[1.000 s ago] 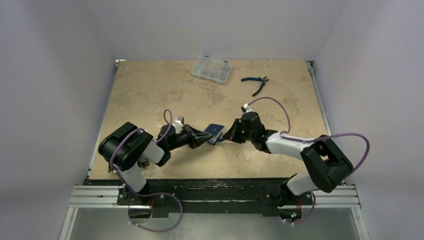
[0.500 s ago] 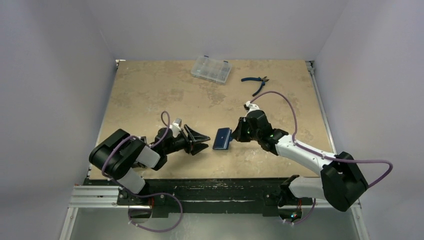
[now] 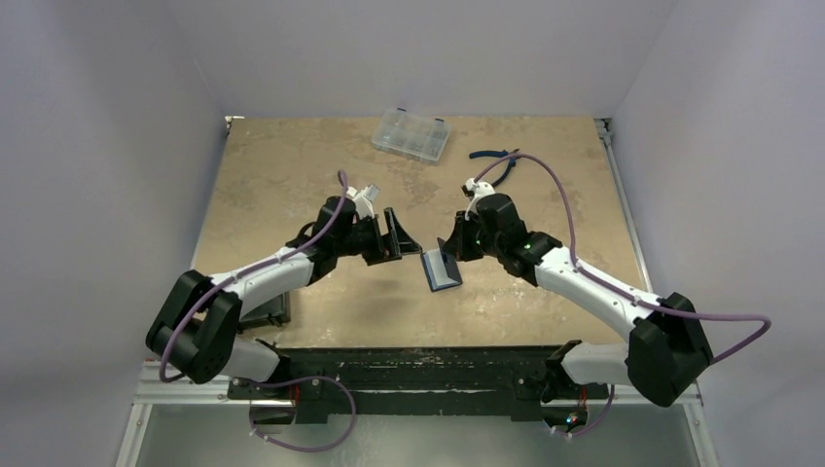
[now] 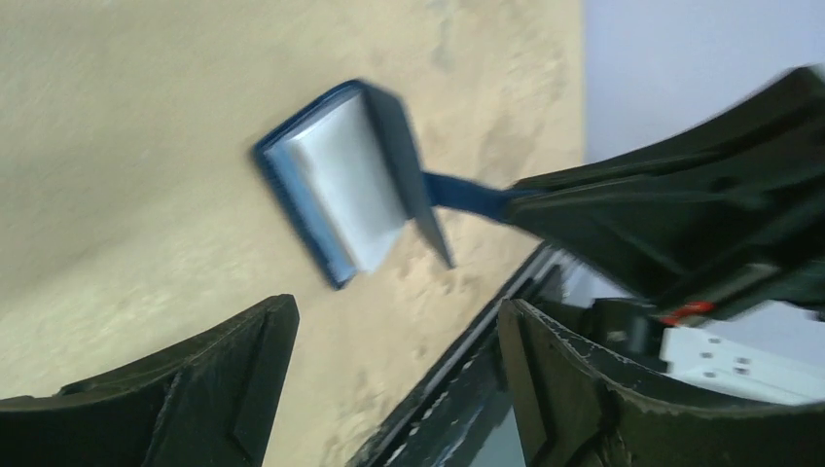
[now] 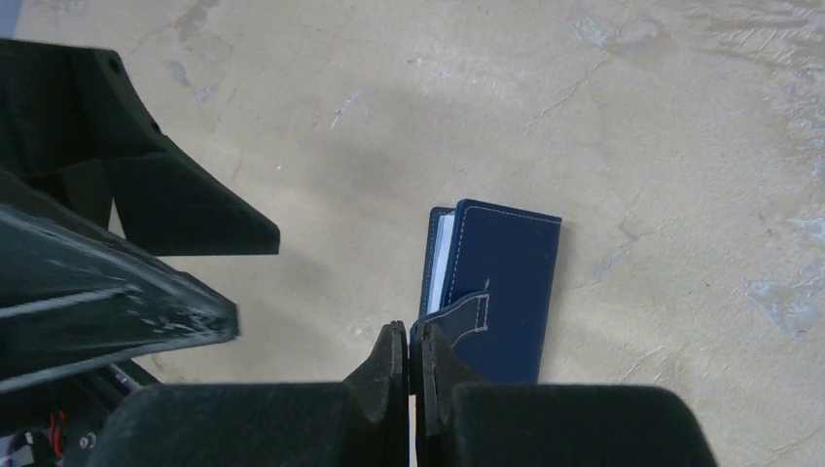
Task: Put the credit cards into the card holder
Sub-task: Open the card holder at the center of the board.
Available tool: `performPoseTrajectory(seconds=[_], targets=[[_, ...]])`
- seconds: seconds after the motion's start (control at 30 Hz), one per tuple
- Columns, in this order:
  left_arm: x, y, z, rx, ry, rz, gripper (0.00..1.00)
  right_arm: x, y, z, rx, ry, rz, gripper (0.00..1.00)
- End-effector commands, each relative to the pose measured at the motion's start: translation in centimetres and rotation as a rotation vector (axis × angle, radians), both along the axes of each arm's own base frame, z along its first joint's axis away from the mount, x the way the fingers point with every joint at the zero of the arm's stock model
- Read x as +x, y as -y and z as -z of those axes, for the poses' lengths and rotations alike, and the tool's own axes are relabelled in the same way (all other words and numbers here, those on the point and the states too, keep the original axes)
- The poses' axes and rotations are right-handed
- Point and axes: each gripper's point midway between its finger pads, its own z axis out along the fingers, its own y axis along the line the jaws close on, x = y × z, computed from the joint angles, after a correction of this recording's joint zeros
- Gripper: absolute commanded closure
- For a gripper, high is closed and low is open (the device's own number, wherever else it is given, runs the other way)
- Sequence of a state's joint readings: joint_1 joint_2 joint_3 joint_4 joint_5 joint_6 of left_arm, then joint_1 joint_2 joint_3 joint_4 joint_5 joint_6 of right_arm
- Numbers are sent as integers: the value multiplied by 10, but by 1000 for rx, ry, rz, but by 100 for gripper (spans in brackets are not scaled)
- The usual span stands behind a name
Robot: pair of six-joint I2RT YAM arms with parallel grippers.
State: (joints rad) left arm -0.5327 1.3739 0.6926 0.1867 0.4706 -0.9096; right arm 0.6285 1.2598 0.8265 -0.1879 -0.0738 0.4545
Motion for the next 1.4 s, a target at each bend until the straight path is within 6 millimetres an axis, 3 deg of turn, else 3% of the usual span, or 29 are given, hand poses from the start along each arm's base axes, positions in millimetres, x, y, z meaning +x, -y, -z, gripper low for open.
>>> performPoseTrajectory(seconds=[0.0,0.23,0.43,0.57,0.77,0.9,1.07,1.2,1.37], targets=[[-14,-6,46,162,-74,68,21,4,-7,-6,15,10,-17,100],[-20,23,51,168,-73,132,32,4,12,7,-18,-34,112,100],[-21,34,63,151,-100,144,38,10,60,44,-45,-147,315,100],[-19,38,67,149,-105,150,36,11,96,65,-47,-187,439,100],[-20,52,77,83,-156,184,36,7,106,99,-45,-281,468,100],[-17,56,80,74,-169,179,37,8,109,112,-59,-309,478,100],[-13,53,80,87,-158,161,47,11,106,112,-66,-297,438,100],[-7,50,82,97,-152,148,48,14,111,111,-120,-264,406,100],[1,52,79,111,-134,158,67,16,109,104,-119,-240,379,100]])
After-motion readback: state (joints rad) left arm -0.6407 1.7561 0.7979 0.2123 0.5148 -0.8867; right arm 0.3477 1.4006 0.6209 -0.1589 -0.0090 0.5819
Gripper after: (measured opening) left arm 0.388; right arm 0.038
